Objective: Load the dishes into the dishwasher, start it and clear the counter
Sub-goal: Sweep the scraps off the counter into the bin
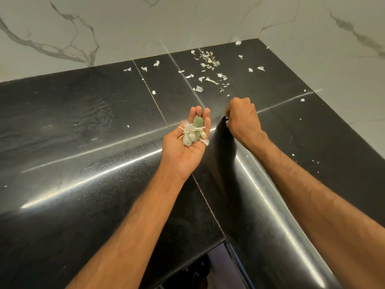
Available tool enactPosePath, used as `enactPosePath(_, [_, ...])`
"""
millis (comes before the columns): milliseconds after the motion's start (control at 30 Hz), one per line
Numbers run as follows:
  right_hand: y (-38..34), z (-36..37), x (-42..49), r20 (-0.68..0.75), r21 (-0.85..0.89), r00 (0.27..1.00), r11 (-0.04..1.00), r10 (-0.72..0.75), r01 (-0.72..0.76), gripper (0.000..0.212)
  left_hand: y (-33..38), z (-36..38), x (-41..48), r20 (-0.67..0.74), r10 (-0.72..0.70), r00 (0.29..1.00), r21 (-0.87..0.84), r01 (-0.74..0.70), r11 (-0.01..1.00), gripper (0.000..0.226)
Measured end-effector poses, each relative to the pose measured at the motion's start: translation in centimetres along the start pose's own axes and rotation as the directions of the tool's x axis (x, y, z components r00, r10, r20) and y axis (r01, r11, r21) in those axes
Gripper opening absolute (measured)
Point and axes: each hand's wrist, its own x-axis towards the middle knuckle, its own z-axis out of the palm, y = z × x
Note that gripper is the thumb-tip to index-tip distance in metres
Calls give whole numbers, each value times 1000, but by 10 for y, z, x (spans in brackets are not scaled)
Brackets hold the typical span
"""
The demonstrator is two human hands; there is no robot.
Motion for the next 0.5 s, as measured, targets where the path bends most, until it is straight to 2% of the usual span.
enactPosePath(67, [-4,1,-17,12,-1,1000,1000,-18,18,24,-2,-3,-10,-10,-11,1000,1,11,1000,39])
enactPosePath(133, [-5,0,-40,36,95,999,995,-14,11,24,-6,-8,-22,-29,-24,999,10,24,1000,40])
enactPosePath(200, [-3,-6,-70,76,270,995,959,70,-88,26,-11,-14,-36,-44,-36,998,23,37,999,41])
enactPosePath(267, [-2,-17,-108,116,470,971,850,208,-238,23,-18,-21,-53,-51,-49,997,49,52,997,39])
enactPosePath(300, [-3,-25,-130,144,584,948,749,282,-312,20,-21,-25,-61,-53,-62,997,61,65,996,39])
enactPosePath(367, [-7,-39,-171,262,810,882,408,392,-422,17,-28,-33,-76,-67,-90,994,90,96,991,38])
enactPosePath(433, [-12,-51,-209,394,888,823,61,410,-455,20,-38,-41,-92,-78,-107,991,117,115,986,39])
enactPosePath(500, [-19,-58,-242,450,891,794,-138,408,-433,22,-49,-48,-110,-76,-110,991,135,119,984,39])
